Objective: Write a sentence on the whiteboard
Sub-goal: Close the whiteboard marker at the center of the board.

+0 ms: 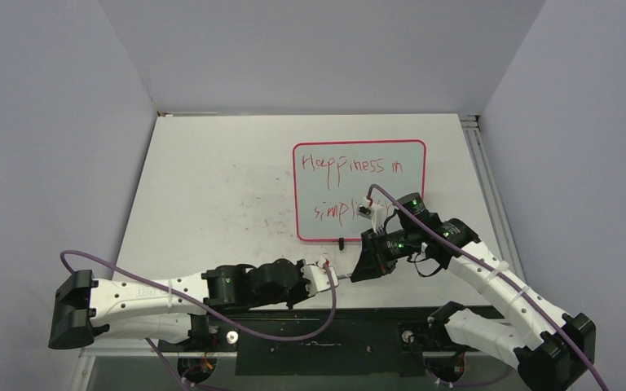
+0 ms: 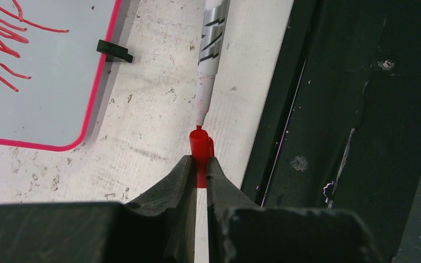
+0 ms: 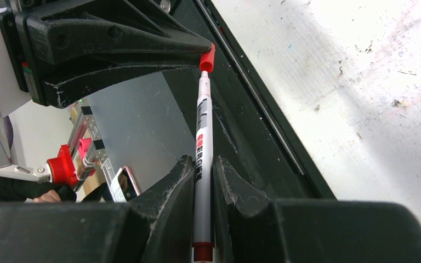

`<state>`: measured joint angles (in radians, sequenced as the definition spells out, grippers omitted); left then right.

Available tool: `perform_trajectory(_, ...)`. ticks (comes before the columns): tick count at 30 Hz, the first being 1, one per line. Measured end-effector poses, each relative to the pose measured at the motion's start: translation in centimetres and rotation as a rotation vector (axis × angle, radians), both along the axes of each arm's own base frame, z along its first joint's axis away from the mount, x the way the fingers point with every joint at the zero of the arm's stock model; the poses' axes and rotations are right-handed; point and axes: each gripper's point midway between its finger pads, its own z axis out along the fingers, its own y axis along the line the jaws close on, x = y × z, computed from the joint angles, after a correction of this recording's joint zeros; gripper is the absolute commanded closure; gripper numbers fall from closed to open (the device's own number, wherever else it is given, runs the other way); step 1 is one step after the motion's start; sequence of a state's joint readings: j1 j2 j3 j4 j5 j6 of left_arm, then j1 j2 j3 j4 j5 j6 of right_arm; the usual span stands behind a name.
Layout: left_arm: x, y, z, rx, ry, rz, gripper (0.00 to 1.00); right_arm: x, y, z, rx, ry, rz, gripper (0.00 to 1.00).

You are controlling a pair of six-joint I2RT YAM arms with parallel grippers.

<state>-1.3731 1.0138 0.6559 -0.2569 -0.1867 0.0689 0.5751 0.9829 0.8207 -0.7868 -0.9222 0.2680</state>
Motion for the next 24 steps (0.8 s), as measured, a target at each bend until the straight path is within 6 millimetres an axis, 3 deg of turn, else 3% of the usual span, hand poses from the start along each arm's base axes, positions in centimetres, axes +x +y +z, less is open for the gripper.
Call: perform_trajectory(24, -0.39, -0.05, -0.19, 0.013, -0.017, -0.020, 1.00, -0.08, 0.33, -0.45, -0.019, 0.002, 0.026, 0.95)
